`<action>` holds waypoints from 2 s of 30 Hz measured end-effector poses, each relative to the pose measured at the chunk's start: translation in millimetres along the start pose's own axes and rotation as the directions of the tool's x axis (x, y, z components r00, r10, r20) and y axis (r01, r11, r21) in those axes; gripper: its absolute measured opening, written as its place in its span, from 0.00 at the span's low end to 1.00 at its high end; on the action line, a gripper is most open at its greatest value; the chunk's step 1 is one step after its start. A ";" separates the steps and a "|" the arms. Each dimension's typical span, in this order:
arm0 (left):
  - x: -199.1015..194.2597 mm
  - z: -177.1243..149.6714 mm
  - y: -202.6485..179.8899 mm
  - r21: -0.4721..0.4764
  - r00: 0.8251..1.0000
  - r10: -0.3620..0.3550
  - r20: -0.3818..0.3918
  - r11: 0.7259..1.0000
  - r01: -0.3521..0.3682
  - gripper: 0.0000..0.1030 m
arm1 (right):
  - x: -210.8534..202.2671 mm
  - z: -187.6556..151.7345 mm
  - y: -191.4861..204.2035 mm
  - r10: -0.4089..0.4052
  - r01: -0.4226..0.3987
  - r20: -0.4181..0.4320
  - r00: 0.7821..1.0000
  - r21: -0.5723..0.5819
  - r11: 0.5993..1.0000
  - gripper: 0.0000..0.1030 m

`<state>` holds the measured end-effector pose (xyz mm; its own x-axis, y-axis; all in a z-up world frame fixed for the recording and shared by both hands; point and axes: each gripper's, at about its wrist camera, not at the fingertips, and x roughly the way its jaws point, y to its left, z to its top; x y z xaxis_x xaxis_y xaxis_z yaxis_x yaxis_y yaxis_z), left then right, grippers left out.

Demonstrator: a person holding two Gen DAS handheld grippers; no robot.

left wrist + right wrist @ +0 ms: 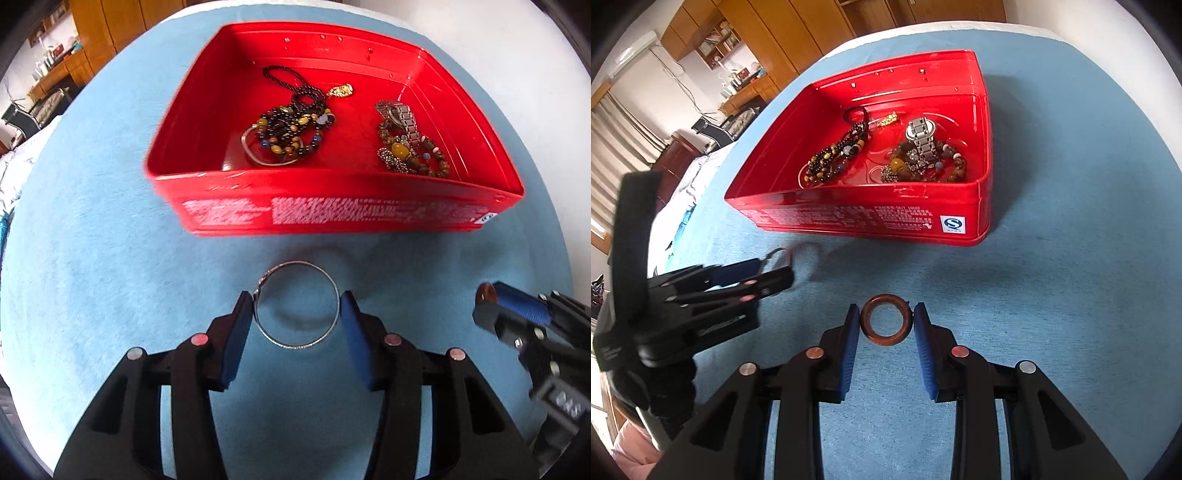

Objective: Organize jewelry
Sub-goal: 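Grasp the silver bangle with left gripper while right gripper holds the ring, then lower bangle and ring into the tin and open both grippers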

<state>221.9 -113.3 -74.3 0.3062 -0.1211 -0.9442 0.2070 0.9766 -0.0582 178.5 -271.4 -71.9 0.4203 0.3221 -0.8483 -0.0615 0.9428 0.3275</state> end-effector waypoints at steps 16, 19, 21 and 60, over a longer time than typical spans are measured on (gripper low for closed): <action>-41.9 -30.3 37.4 -0.032 0.997 0.013 0.072 0.999 -0.011 0.46 | -7.0 -5.6 38.4 -0.007 0.007 0.011 1.000 -0.052 0.999 0.29; -48.9 -33.4 43.0 -0.036 0.996 0.014 0.088 0.999 -0.010 0.46 | -11.4 -7.7 47.5 -0.005 0.006 0.020 1.000 -0.066 0.998 0.29; -49.5 -33.6 46.0 -0.037 0.995 0.010 0.094 0.999 -0.007 0.46 | -14.0 -9.2 53.5 -0.003 0.005 0.025 1.000 -0.074 0.997 0.29; 3.3 140.6 -6.5 -0.008 0.984 -0.134 0.119 0.991 0.136 0.47 | 20.5 155.9 -8.7 -0.111 0.103 0.088 0.990 0.083 0.991 0.29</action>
<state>352.3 -145.1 -31.4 0.3843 -0.2715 -0.8824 0.2396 0.9524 -0.1886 328.8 -286.3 -27.2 0.5025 0.2071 -0.8394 0.0577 0.9607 0.2715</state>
